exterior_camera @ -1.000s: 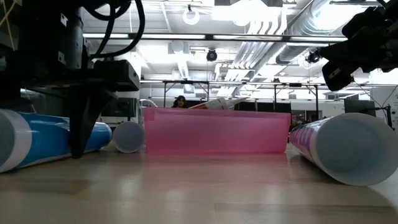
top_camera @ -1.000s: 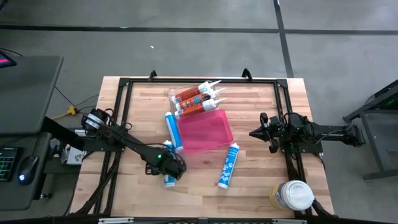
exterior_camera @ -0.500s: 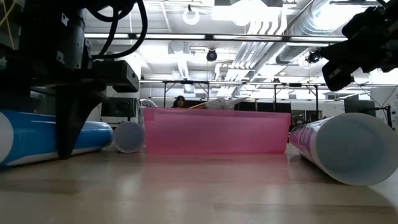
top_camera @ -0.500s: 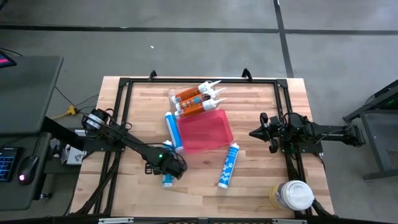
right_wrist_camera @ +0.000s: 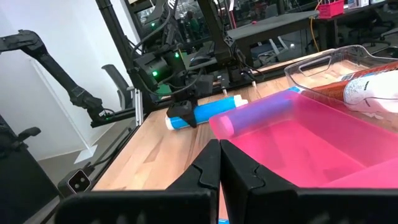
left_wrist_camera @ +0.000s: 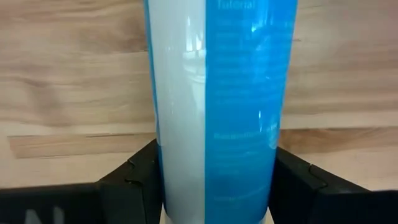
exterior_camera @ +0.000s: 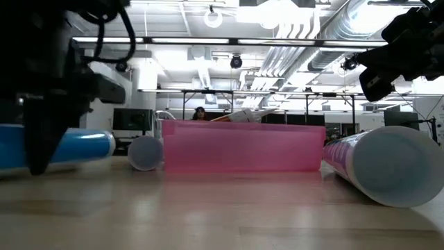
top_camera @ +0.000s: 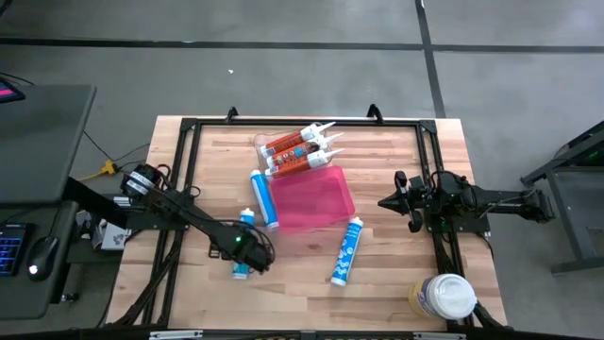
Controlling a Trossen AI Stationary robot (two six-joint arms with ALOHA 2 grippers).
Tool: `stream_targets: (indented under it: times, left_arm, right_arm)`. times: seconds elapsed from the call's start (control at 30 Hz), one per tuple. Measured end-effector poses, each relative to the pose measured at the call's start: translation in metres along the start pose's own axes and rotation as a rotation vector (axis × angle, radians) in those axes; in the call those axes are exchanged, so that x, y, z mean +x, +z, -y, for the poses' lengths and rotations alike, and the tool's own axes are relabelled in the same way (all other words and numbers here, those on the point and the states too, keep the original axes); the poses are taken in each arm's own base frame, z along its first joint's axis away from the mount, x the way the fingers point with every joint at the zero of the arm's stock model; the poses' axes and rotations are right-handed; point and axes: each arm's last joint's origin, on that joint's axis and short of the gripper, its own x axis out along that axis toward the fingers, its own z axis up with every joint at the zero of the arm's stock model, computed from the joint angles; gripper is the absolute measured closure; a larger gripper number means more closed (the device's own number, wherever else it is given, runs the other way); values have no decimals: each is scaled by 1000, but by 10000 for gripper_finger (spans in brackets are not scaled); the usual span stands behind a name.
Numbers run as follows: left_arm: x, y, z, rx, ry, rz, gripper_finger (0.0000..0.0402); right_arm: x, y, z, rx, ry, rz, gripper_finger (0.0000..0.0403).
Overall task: Pick & place silicon tubes, Sealant and Lysol wipes
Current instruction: Put the bottom left blue sealant into the pink bin
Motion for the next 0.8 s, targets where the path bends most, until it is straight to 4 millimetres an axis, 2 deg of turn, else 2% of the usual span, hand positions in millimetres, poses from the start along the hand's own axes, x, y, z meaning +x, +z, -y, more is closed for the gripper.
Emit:
stream_targets:
  times: [0.13,0.33,0.57,0.8]
  left_arm:
    - [-13,-4,-11,37,2,25,208]
    - [-44,-7,-34,73,-79,129,208]
    - [-82,-7,-54,230,-318,334,208]
    - [-106,4,-65,460,-400,455,208]
  right_arm:
    - [0,0,0,0,0,0,402]
    - [0,0,0,0,0,0,402]
    - [0,0,0,0,0,0,402]
    - [0,0,0,0,0,0,402]
